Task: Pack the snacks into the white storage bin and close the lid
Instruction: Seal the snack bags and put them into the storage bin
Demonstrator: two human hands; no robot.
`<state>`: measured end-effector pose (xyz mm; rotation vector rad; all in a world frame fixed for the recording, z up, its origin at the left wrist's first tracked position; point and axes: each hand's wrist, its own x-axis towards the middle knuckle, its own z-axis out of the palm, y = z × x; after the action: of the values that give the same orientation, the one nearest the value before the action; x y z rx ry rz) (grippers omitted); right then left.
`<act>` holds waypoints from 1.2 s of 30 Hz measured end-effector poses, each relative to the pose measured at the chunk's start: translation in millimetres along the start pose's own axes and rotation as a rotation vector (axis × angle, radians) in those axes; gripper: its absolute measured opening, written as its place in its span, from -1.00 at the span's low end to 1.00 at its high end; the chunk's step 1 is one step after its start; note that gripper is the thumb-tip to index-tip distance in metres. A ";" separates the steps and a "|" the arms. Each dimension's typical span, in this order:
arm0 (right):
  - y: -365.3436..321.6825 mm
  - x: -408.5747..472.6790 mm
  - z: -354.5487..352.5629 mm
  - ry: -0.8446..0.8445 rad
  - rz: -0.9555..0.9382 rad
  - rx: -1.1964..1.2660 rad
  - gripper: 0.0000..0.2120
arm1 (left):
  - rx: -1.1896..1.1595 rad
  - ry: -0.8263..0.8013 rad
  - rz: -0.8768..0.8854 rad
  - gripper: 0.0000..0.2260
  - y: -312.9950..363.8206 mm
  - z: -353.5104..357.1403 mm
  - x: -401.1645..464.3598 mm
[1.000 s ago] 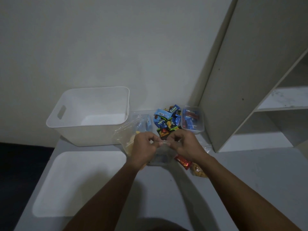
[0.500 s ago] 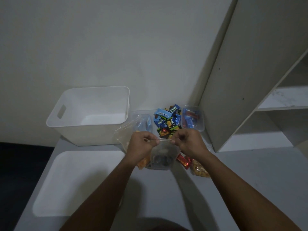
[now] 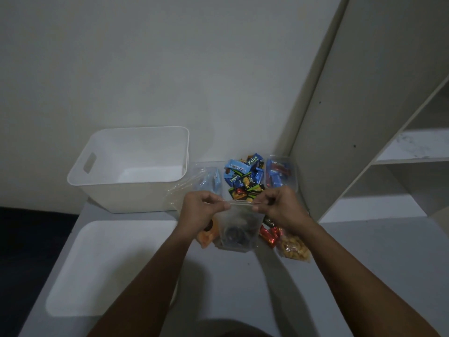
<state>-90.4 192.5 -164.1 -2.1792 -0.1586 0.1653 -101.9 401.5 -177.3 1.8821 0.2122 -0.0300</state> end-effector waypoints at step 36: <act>13.4 -2.1 33.4 -0.165 0.023 -0.062 -0.67 | -0.297 -0.131 -0.455 -0.86 -21.8 28.0 -17.7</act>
<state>-97.7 211.2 -194.1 -2.2286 -0.2352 0.3581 -120.5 379.3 -204.4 1.4995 0.5213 -0.4093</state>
